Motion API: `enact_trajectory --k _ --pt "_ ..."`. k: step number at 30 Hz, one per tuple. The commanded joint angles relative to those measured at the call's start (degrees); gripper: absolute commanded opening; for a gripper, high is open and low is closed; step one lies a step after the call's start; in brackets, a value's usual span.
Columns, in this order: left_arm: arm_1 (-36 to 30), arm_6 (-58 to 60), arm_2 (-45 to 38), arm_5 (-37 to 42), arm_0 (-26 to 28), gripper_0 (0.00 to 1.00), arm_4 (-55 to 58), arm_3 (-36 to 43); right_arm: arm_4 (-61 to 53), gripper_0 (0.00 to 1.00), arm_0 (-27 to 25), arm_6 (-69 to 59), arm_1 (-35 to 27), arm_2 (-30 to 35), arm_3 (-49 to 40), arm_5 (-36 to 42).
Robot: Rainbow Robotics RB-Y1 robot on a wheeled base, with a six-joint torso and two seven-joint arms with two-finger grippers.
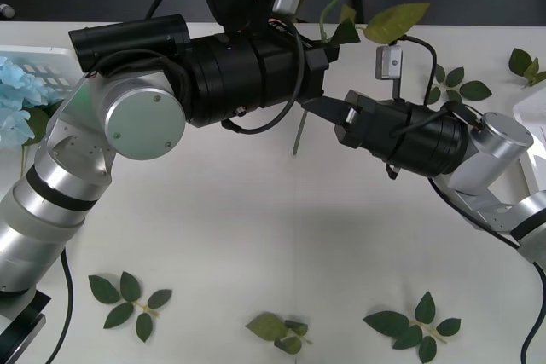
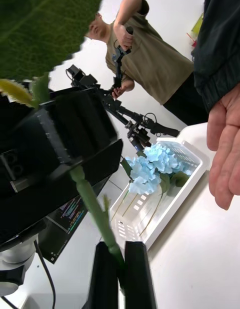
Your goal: Place the red flowers into the right box and the blue flowers into the left box. If a person shows an open palm, hand one flower to the person first, then continue sorting.
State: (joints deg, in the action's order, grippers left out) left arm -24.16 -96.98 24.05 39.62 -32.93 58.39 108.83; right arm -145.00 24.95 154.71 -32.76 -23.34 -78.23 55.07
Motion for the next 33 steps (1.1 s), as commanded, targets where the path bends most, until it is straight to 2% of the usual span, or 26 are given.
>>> enact_trajectory --k 1,6,7,8,9,19,25,33 --pt "1.0 4.3 0.7 -0.9 -0.7 0.0 -0.2 0.8 0.4 0.0 1.9 0.3 0.0 -0.5 -0.5 0.0" --pt "0.8 4.3 0.7 -0.9 -0.7 0.0 -0.1 0.8 0.2 0.0 1.9 0.3 0.0 -0.4 -0.5 0.1" --pt "0.8 4.5 0.7 -0.9 -0.7 0.05 0.2 0.8 0.2 0.0 1.9 0.3 0.0 -0.4 -0.5 0.0" --pt "0.7 4.6 0.7 -0.9 -0.7 0.4 0.2 0.8 0.1 0.0 1.9 0.3 -0.1 -0.4 -0.5 0.1" --pt "0.7 4.7 0.7 -1.1 -0.7 1.0 0.1 0.8 0.0 0.0 1.9 0.3 -0.1 -0.5 -0.5 0.1" --pt "0.4 5.3 0.7 -1.9 -0.6 1.0 0.4 0.8 -0.3 0.0 1.4 0.3 -0.8 0.1 -0.5 -0.1" --pt "0.3 5.5 0.7 -2.2 -0.6 1.0 0.5 0.8 -0.2 0.0 1.1 0.3 -2.2 3.8 -0.5 -0.3" --pt "0.2 5.5 0.7 -2.3 -0.7 1.0 0.5 0.9 -0.2 0.0 -0.6 0.3 -9.7 8.7 -0.5 0.4"
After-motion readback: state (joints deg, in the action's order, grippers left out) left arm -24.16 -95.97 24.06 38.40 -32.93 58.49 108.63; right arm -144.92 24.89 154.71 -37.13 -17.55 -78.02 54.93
